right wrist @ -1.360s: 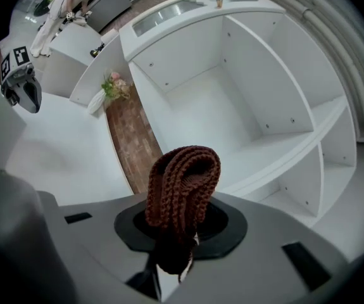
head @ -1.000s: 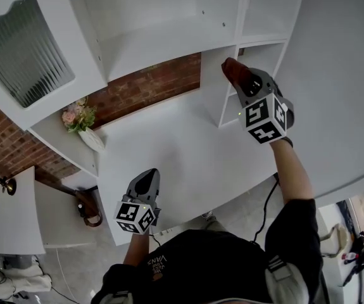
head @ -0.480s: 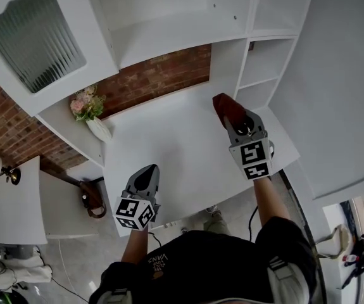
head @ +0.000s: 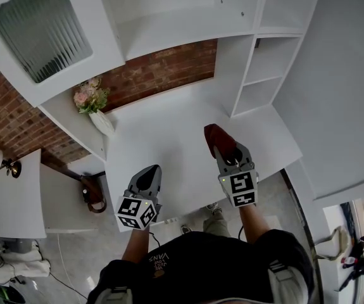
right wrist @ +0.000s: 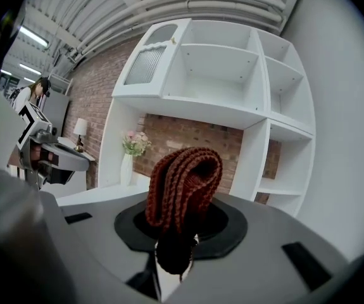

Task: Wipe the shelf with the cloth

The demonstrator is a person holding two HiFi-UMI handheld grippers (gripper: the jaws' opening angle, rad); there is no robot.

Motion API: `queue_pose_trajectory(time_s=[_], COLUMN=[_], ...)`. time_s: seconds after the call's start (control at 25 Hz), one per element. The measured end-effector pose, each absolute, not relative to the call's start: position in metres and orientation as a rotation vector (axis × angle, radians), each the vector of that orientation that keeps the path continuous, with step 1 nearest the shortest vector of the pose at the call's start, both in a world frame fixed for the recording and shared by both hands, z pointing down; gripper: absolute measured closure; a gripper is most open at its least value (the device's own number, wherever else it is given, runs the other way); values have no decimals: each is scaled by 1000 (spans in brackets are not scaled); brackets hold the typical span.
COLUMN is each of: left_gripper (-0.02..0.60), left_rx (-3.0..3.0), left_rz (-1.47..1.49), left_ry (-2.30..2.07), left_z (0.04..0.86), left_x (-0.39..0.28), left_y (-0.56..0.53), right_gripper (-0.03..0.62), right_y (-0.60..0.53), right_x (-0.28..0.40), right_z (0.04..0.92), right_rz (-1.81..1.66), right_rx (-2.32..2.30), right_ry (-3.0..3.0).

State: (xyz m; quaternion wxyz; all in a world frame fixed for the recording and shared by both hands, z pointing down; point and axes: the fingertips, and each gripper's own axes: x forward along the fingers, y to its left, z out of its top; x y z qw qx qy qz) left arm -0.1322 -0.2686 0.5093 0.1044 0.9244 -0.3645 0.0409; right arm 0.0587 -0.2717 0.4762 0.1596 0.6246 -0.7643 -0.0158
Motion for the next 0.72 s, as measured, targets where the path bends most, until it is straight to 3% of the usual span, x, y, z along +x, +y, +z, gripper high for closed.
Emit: queue_pose_trajectory(time_s=[0.72], left_gripper=[575], left_rx=[2694], left_rz=[156], left_ry=[-1003], left_z=[539], left_x=[-108], left_y=[-246], right_gripper=[507], right_y=[-226], right_x=[55], right_z=[552], right_rz=[244], right_rx=[1780], right_ry=[-2187])
